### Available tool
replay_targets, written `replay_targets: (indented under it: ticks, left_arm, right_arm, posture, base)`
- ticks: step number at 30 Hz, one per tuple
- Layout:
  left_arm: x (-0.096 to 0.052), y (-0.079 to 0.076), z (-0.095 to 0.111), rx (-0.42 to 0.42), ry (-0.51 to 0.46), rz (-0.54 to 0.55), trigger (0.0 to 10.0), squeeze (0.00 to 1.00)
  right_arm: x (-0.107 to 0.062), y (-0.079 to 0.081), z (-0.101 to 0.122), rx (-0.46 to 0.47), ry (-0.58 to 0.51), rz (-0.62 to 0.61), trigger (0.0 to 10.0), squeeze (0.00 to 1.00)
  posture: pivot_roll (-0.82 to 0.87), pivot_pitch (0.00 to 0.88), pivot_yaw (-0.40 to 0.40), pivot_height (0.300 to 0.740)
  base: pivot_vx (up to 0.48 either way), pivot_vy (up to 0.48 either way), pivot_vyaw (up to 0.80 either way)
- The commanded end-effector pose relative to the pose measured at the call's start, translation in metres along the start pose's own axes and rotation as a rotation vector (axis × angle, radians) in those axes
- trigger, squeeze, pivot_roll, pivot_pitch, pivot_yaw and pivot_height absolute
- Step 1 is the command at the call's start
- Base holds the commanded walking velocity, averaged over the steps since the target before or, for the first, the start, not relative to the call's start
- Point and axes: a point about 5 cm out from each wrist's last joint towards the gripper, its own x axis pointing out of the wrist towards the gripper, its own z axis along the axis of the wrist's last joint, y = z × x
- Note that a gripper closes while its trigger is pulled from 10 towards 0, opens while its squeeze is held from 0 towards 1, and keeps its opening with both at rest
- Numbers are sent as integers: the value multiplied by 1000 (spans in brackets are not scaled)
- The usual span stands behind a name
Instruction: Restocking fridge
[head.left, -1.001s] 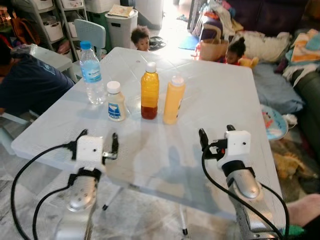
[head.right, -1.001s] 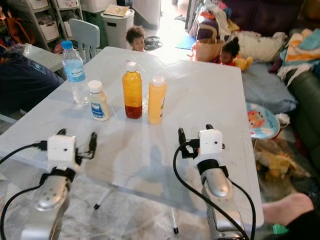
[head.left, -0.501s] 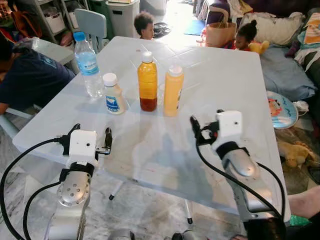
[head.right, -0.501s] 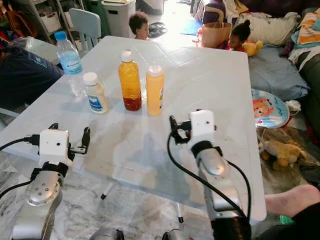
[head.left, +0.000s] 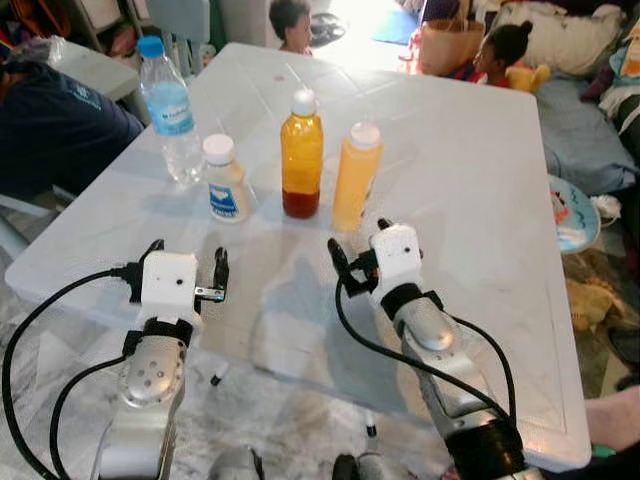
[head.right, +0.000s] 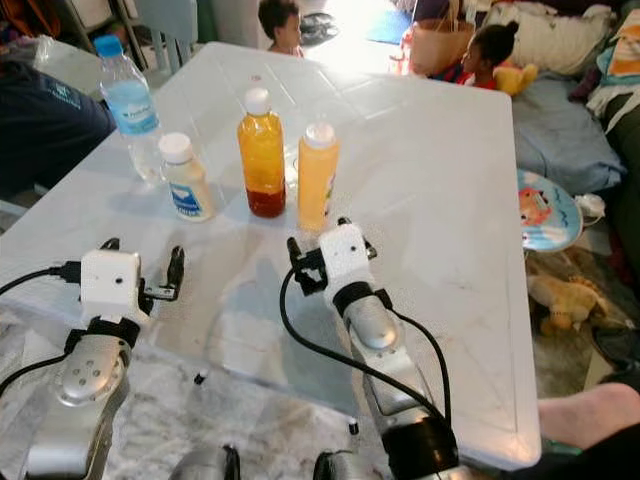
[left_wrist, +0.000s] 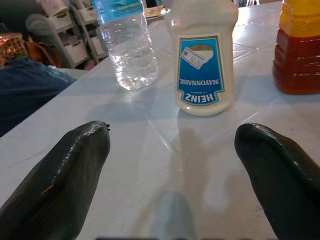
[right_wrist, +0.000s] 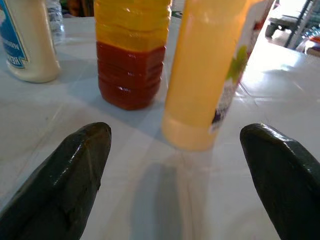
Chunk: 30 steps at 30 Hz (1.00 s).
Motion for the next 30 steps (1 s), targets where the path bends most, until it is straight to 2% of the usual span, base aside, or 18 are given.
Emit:
replay_targets:
  ticks: [1, 6, 11, 18, 30]
  left_arm:
    - [-1, 6, 3, 5, -5, 10, 10000, 0]
    - [1, 9, 3, 5, -3, 24, 10000, 0]
    - [1, 1, 3, -10, -1, 13, 10000, 0]
    - [0, 2, 3, -13, 5, 16, 10000, 0]
    - [2, -1, 3, -13, 7, 14, 10000, 0]
  right_arm:
    - [-4, -6, 7, -65, -59, -11, 10000, 0]
    - [-3, -12, 16, -67, -117, -32, 10000, 0]
    - [4, -21, 34, -66, -206, -96, 10000, 0]
    - [11, -31, 41, -58, -239, -141, 10000, 0]
    - [29, -23, 49, 19, -249, -71, 10000, 0]
  posture:
    - [109, 156, -38, 740]
    - [91, 163, -43, 740]
    - [92, 176, -45, 740]
    - [90, 190, -38, 740]
    - [89, 194, -45, 740]
  base:
    - [0, 0, 0]
    - [0, 0, 0]
    - [0, 0, 0]
    - [0, 0, 0]
    - [0, 0, 0]
